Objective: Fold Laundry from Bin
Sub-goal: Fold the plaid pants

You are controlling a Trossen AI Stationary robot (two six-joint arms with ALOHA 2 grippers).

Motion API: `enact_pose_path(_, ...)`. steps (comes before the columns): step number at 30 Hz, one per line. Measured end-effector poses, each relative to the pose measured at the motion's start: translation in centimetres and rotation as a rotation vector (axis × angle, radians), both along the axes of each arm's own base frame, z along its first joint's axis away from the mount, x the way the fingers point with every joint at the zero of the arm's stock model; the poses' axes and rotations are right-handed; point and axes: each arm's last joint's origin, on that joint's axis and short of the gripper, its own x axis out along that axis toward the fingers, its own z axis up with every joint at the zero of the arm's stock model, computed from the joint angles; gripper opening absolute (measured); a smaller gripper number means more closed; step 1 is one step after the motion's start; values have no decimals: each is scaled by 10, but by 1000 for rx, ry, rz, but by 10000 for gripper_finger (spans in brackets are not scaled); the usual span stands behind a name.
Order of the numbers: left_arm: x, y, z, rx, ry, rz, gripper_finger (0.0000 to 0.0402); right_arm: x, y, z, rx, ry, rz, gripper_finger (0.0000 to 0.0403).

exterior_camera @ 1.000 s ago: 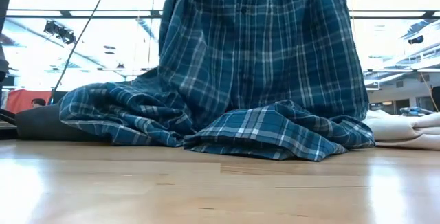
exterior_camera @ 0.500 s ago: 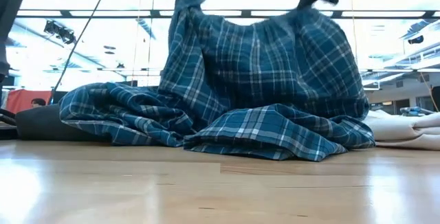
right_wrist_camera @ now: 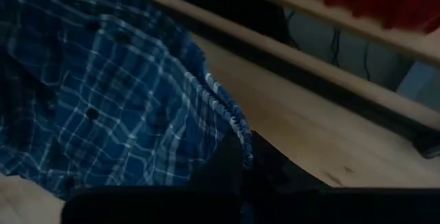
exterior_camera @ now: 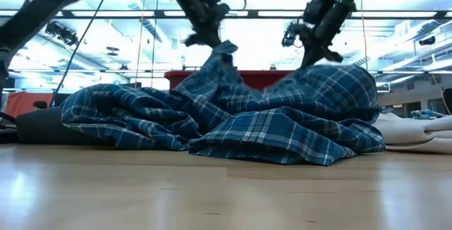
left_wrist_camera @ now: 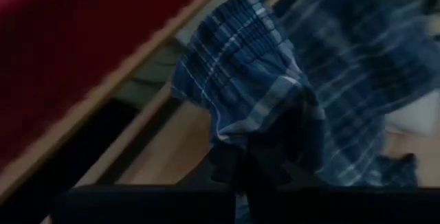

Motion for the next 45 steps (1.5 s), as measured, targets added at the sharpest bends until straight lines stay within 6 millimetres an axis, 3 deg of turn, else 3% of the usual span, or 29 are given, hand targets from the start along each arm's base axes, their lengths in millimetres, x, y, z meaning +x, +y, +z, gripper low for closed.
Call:
enact_pose_path(7, 30, 15, -27, -3, -93, -125, 48, 8, -11, -14, 33, -3, -33, 10)
enact_pose_path(12, 42, 15, -20, 41, -205, -132, 43, 13, -9, -6, 26, -70, -43, 10)
enact_pose_path(16, 55, 3, -15, 48, -262, -154, 43, 19, -5, -6, 37, -92, 6, 10)
enact_pose_path(20, 58, -3, -19, 50, -211, -130, 43, 12, -2, -16, -13, 85, 10, 10)
enact_pose_path(25, 52, -4, -28, -6, -125, -110, 43, -7, -4, -48, 11, 253, -21, 12)
enact_pose_path(29, 49, -8, -31, -49, -76, -110, 43, -14, -10, -63, -24, 287, -79, 60)
enact_pose_path(33, 38, -14, -26, -82, -28, -98, 43, -20, -14, -65, -51, 338, -167, 115)
enact_pose_path(36, 23, -23, -12, -63, 18, -93, 43, -21, -8, -58, -45, 296, -144, 144)
enact_pose_path(41, -1, -41, 16, -36, 42, -89, 43, -23, 6, -24, -189, 177, -104, 158)
enact_pose_path(45, -10, -59, 28, -47, 65, -109, 43, -25, 31, 9, -279, -30, 117, 156)
